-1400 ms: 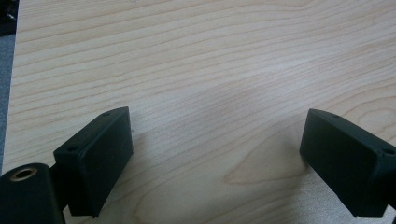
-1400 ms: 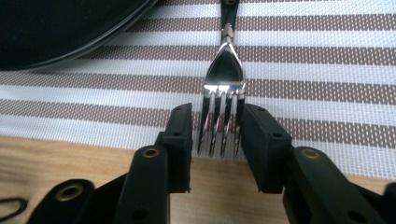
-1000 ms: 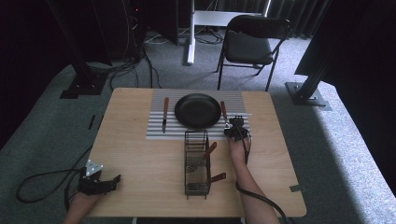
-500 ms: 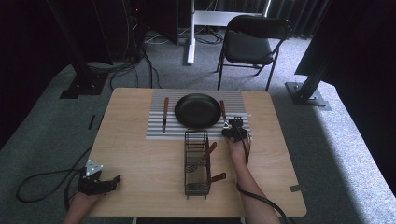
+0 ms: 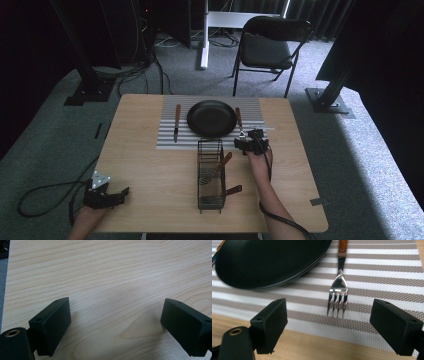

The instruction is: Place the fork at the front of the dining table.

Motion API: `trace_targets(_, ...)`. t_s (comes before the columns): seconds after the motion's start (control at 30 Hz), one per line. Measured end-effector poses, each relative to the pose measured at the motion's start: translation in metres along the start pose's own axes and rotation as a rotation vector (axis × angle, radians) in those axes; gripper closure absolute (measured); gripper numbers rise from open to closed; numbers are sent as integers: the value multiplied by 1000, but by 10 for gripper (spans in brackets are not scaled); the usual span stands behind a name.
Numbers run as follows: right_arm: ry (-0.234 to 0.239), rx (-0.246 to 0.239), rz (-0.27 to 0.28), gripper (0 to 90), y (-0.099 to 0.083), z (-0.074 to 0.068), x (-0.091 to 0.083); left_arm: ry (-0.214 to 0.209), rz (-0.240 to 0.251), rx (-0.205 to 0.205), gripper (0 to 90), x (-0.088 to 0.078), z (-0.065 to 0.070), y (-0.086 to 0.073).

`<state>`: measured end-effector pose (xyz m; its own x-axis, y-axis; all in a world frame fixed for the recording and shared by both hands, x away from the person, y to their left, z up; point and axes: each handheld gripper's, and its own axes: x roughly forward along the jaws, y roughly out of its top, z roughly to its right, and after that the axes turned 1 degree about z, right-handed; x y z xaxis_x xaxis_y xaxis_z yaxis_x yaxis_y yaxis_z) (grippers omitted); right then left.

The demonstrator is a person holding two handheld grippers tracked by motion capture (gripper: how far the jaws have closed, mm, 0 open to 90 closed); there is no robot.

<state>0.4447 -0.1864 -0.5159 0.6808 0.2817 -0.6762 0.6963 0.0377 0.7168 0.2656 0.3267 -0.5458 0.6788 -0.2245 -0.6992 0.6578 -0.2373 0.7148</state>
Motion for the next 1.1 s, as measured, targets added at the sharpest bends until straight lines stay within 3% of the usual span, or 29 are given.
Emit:
trace_targets(0.17, -2, -29, 12, 141, -6, -3, -4, 0, 0, 0, 92, 0, 0, 0)
trace_targets(0.47, 20, -27, 30, 141, -16, -5, -14, 0, 0, 0, 92, 0, 0, 0)
trace_targets(1.1, 26, -24, 68, 141, -38, 8, -42, 0, 0, 0, 93, 0, 0, 0)
